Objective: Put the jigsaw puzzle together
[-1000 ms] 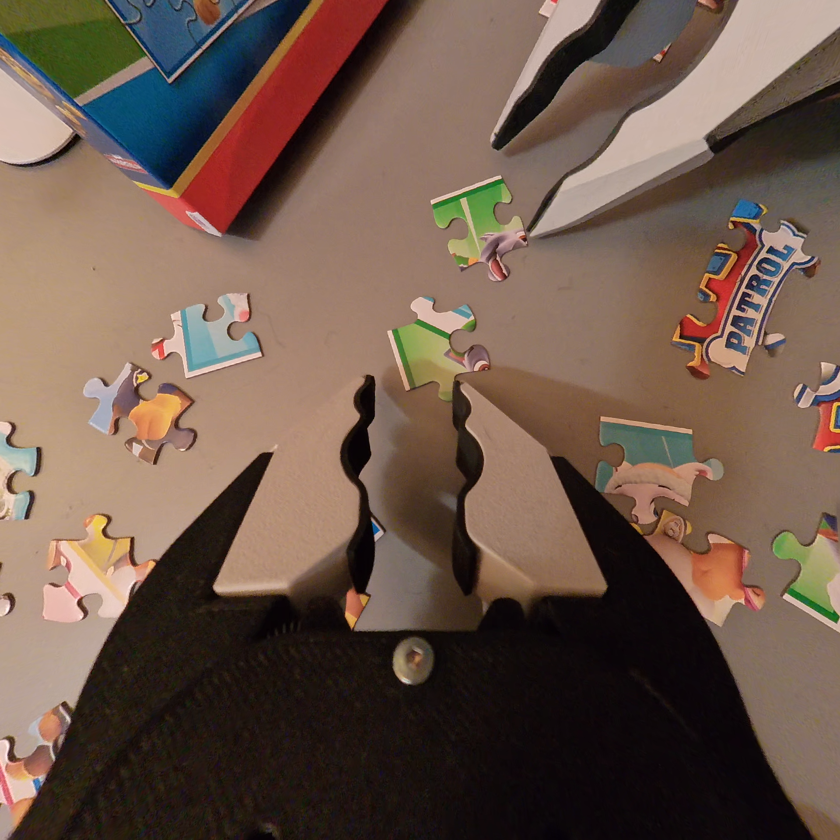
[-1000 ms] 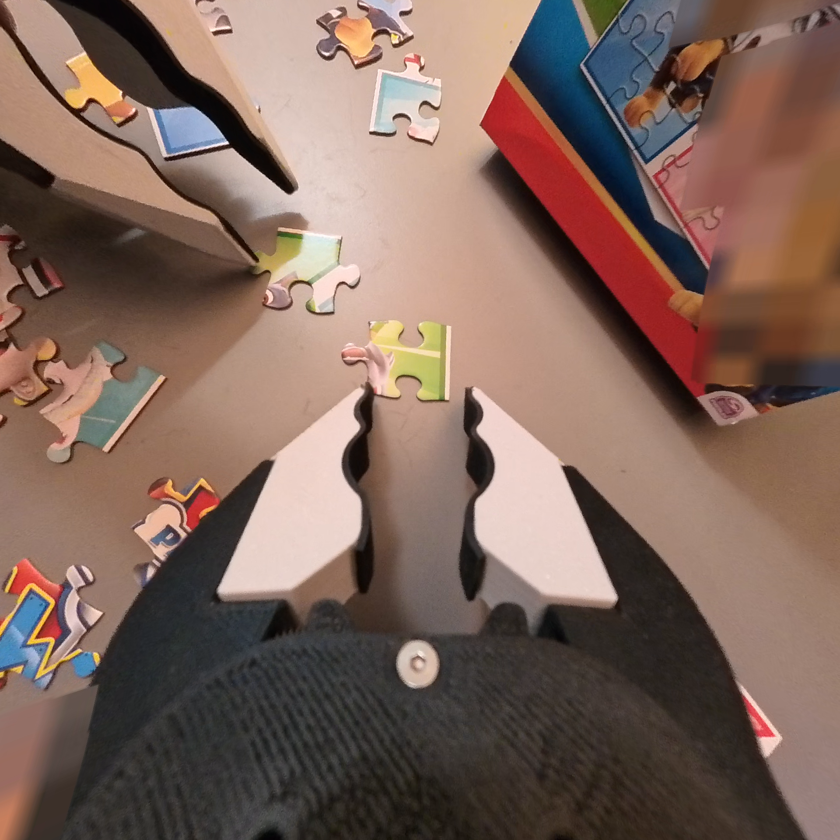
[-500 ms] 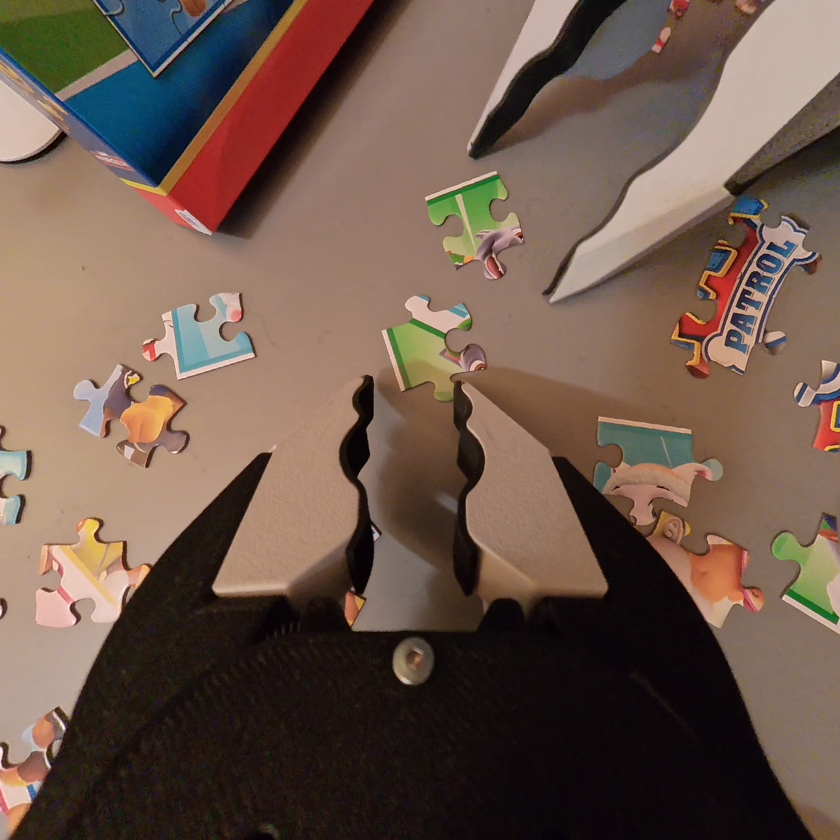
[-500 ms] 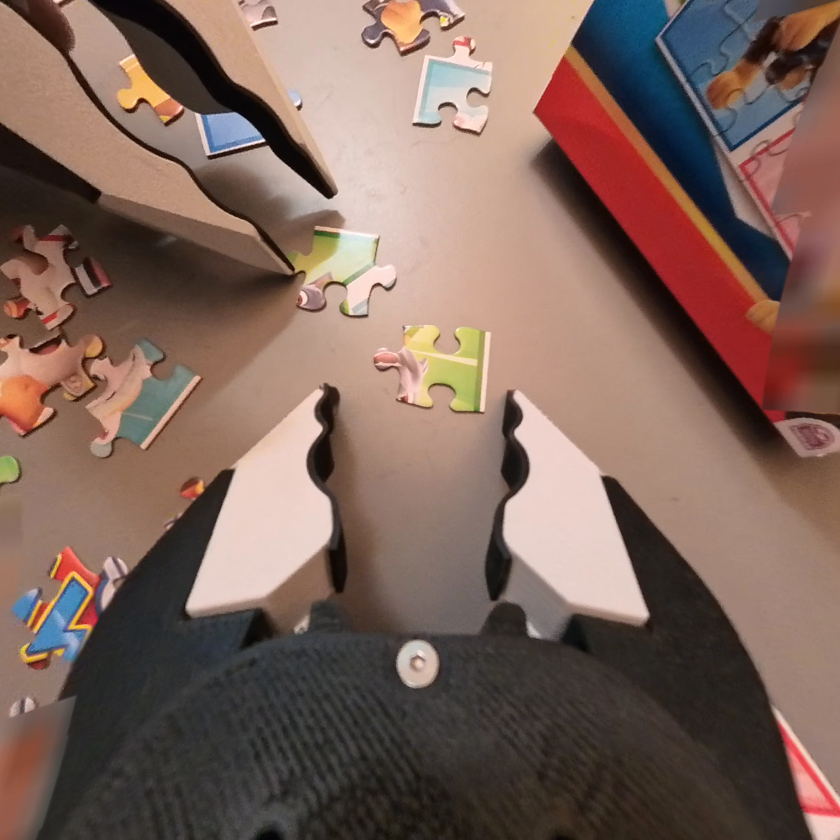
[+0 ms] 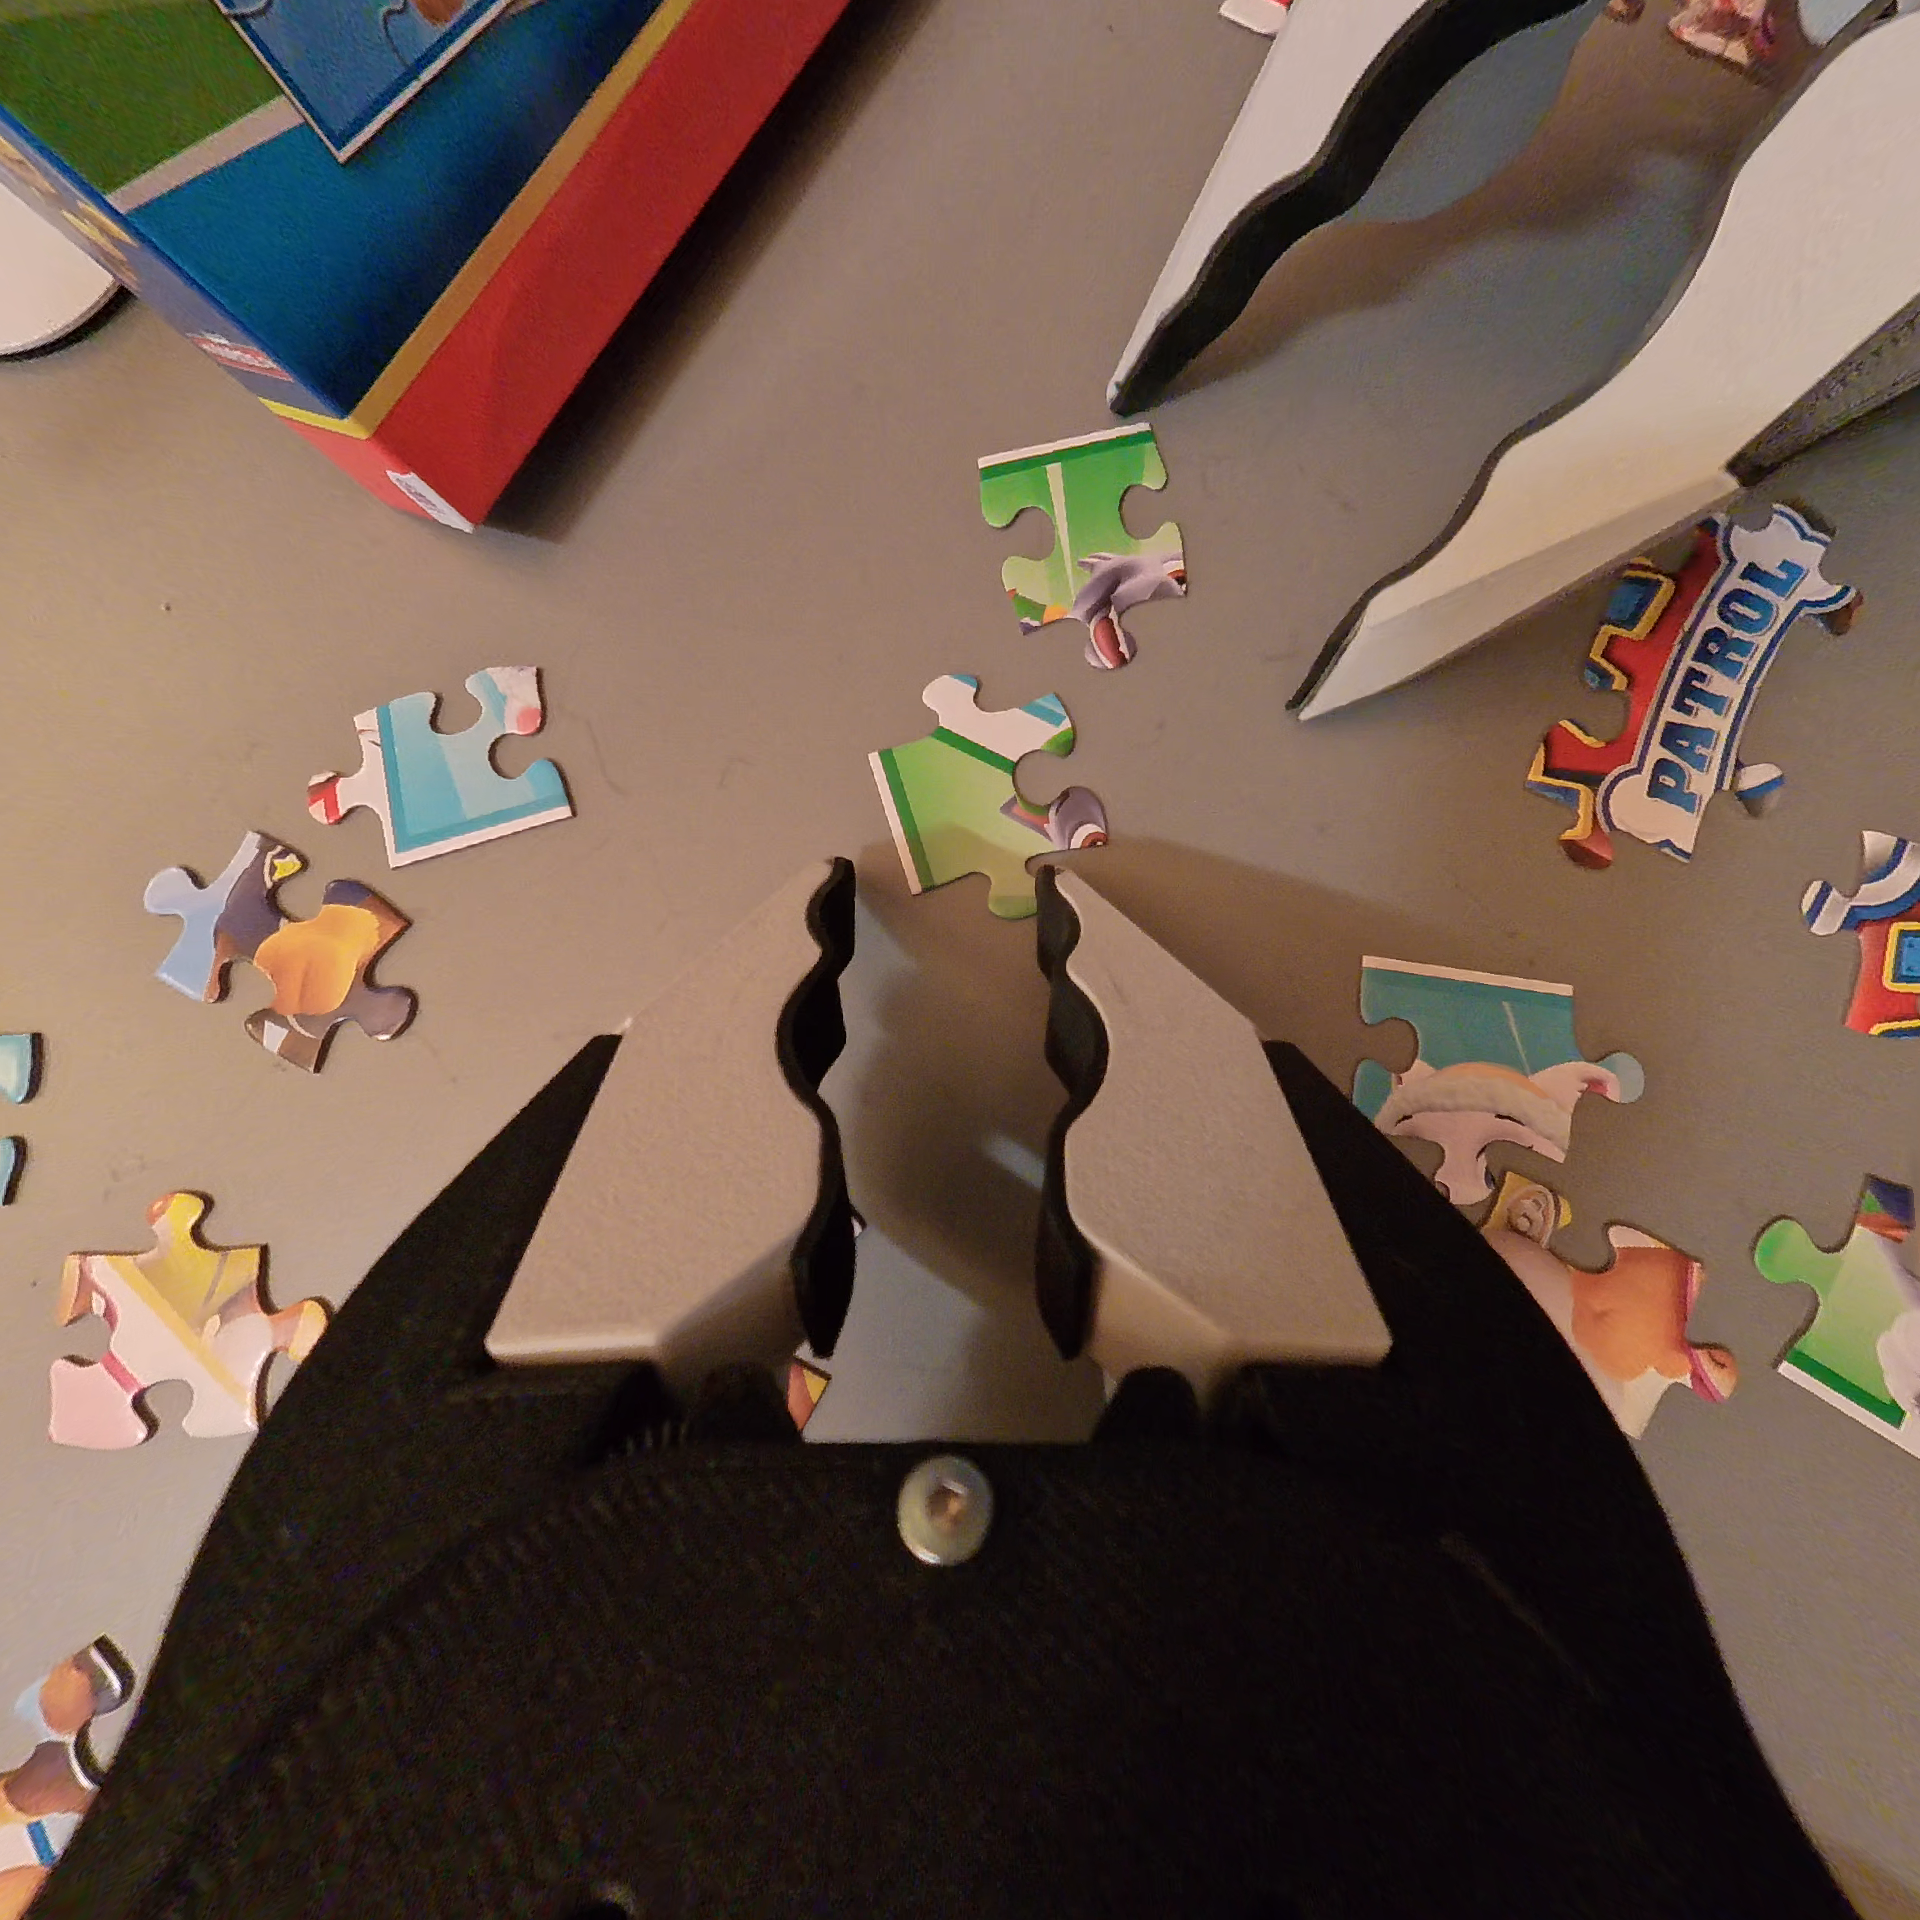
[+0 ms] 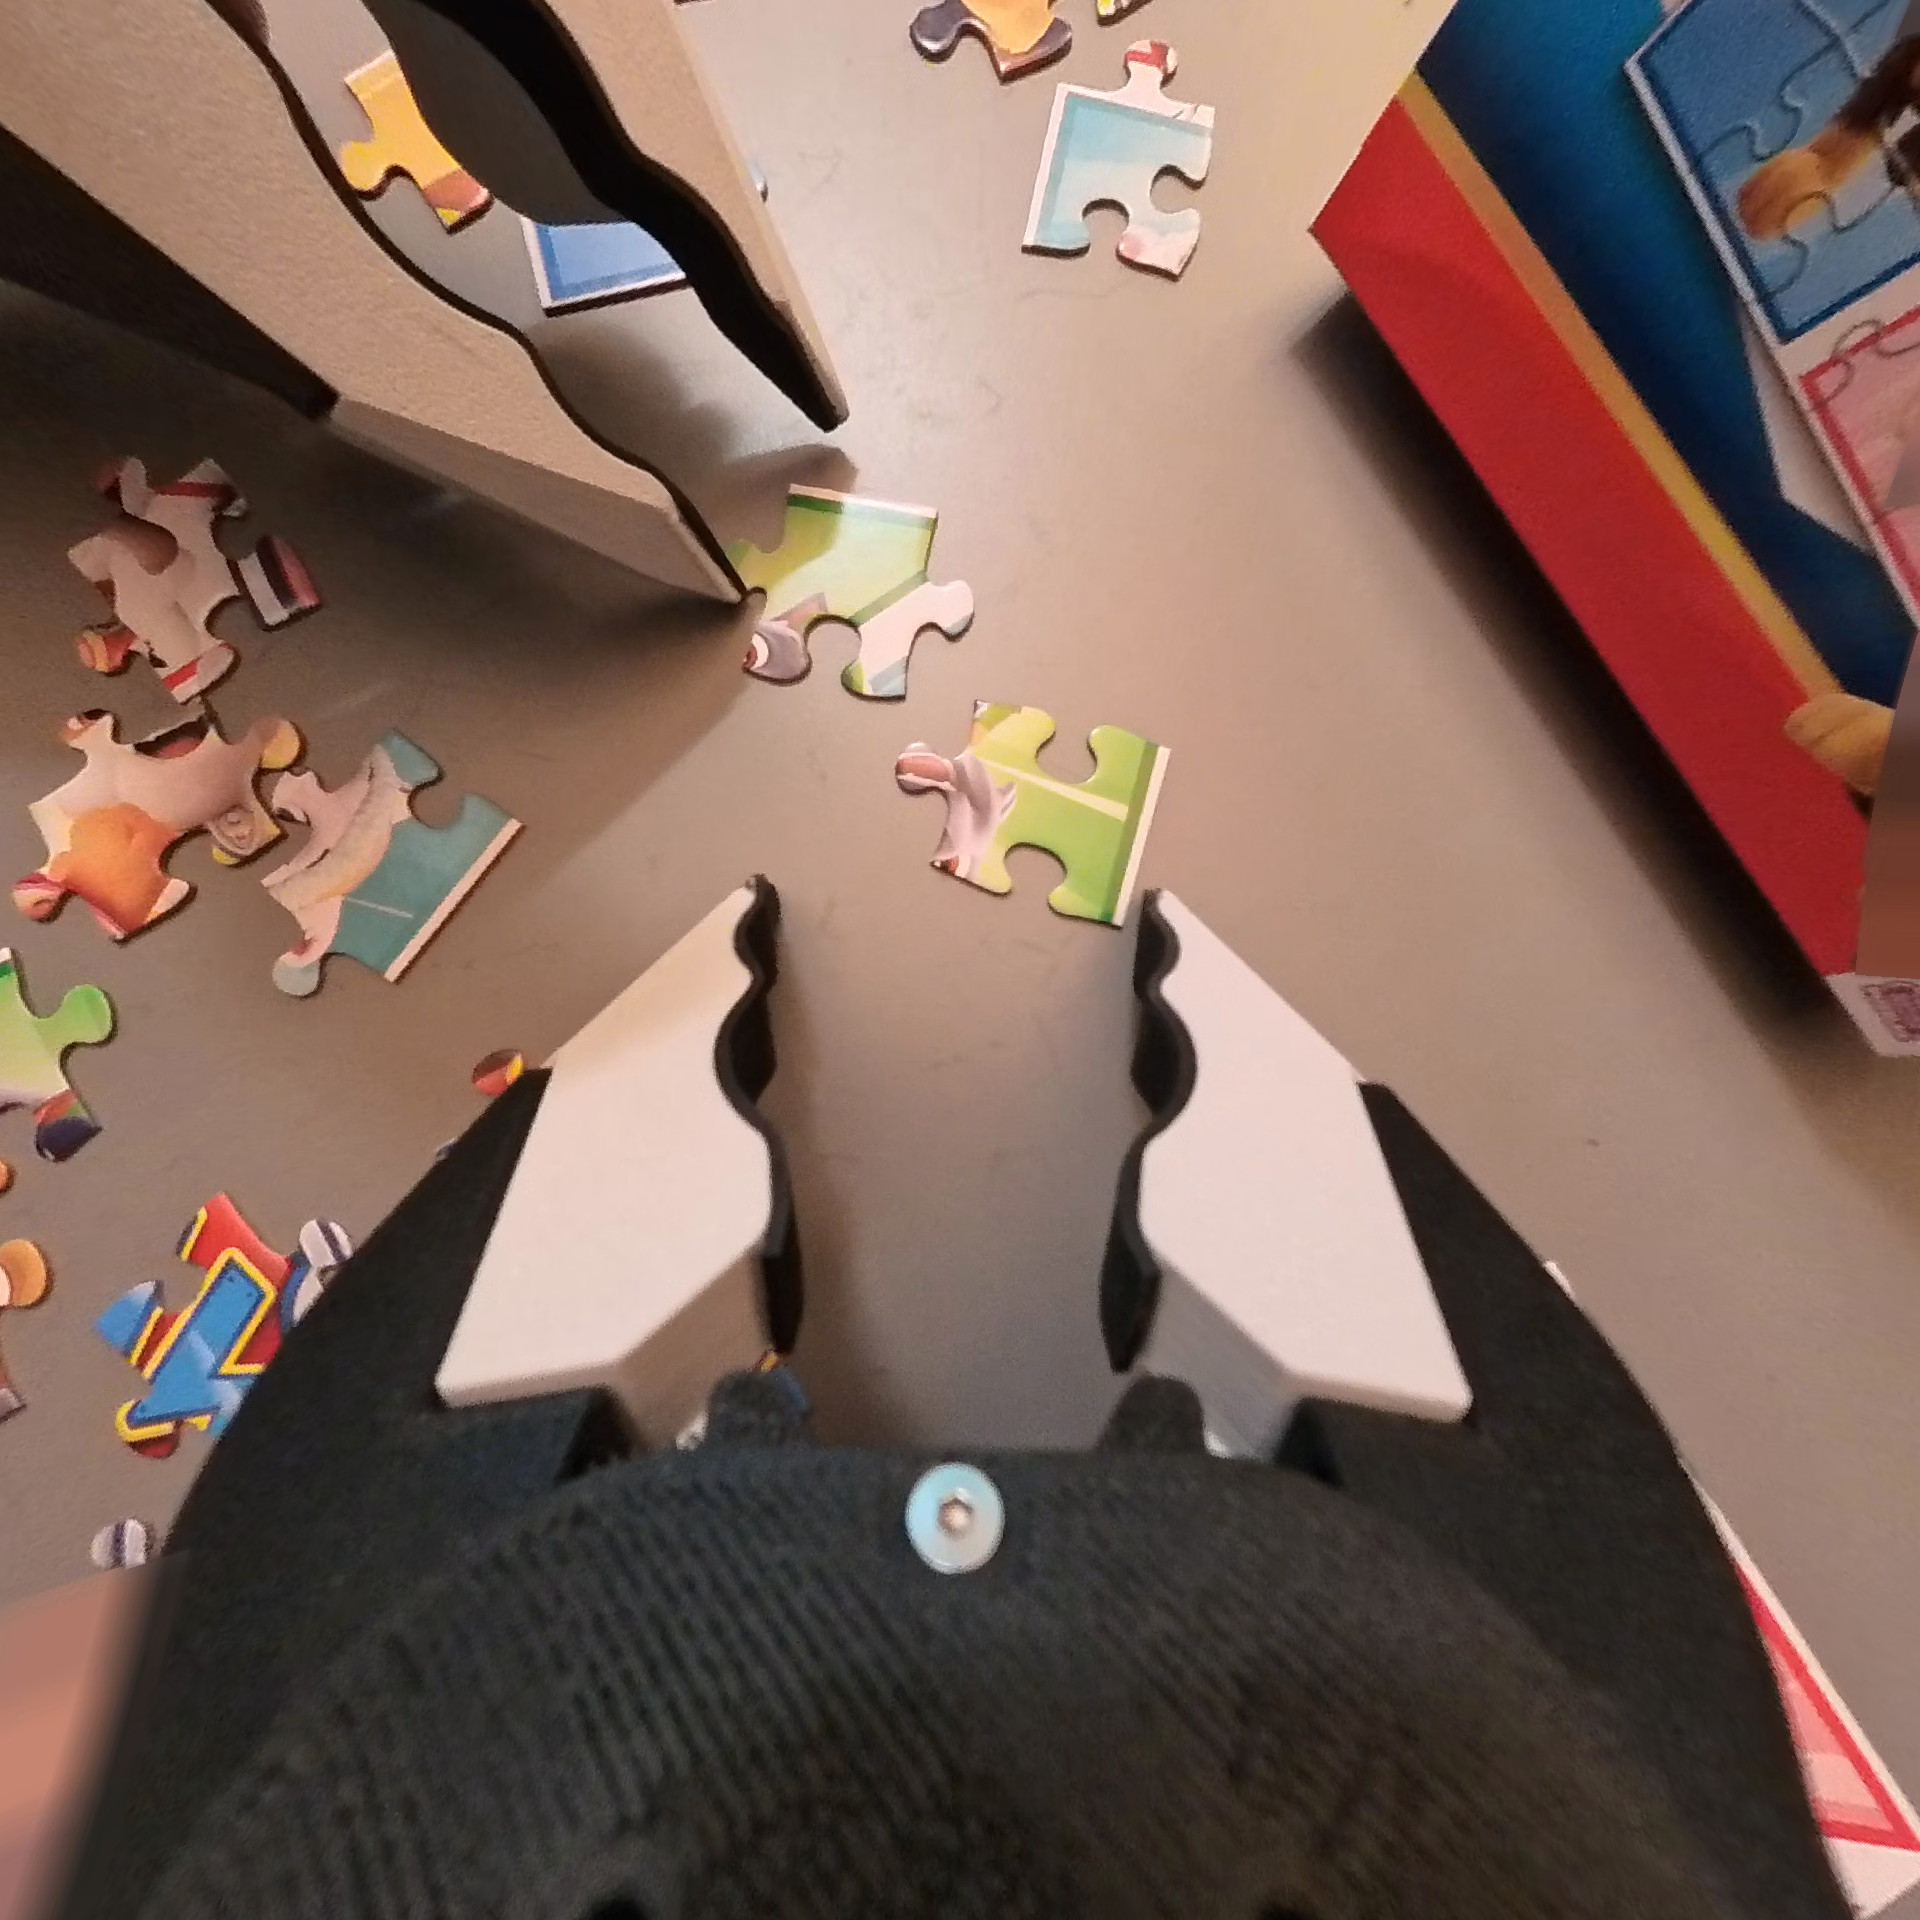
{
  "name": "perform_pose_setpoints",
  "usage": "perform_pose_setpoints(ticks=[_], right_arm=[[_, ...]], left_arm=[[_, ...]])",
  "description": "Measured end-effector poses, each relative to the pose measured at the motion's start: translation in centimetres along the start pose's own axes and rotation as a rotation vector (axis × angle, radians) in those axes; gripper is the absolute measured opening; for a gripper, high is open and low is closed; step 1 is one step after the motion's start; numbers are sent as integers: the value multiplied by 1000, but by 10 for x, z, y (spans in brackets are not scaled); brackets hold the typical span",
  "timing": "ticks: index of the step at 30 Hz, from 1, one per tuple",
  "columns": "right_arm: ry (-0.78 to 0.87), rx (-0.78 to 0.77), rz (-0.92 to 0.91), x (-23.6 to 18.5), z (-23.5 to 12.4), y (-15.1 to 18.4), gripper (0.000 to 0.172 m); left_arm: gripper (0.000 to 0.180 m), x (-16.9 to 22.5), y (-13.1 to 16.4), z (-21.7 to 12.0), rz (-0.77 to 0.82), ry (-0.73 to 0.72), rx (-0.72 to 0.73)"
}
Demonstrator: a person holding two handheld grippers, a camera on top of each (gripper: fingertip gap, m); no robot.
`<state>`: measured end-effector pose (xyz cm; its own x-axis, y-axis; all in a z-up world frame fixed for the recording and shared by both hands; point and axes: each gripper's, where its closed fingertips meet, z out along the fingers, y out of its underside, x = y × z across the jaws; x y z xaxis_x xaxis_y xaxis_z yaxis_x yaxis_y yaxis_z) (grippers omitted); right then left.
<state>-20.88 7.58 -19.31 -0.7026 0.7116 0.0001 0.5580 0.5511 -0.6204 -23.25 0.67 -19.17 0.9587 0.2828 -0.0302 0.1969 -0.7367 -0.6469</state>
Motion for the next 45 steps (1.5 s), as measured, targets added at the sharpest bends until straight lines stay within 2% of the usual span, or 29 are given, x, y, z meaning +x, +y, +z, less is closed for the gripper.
perform_pose_setpoints(ticks=[12, 18, 27, 32, 36, 40, 42, 45], right_arm=[[25, 8, 13, 6, 0, -1, 68], [74, 78, 40, 12, 0, -18, 59], [115, 41, -5, 11, 6, -15, 54], [156, 2, 12, 26, -3, -3, 51], [332, -30, 60, 71, -26, 15, 46], [154, 113, 184, 54, -28, -3, 48], [76, 135, 209, 41, -24, -10, 51], [121, 83, 179, 39, -13, -8, 55]], left_arm=[[31, 1, 0, 0, 7, 1, -3], [32, 0, -1, 0, 10, -9, 1], [34, 0, -3, 1, 10, -12, 11], [35, -1, -3, 1, 11, -18, 10], [35, -2, -9, -3, 14, -29, 45], [35, 1, -18, -7, 19, -25, 86], [35, 1, -17, -6, 23, -27, 79], [35, 0, -15, -5, 27, -32, 70]])
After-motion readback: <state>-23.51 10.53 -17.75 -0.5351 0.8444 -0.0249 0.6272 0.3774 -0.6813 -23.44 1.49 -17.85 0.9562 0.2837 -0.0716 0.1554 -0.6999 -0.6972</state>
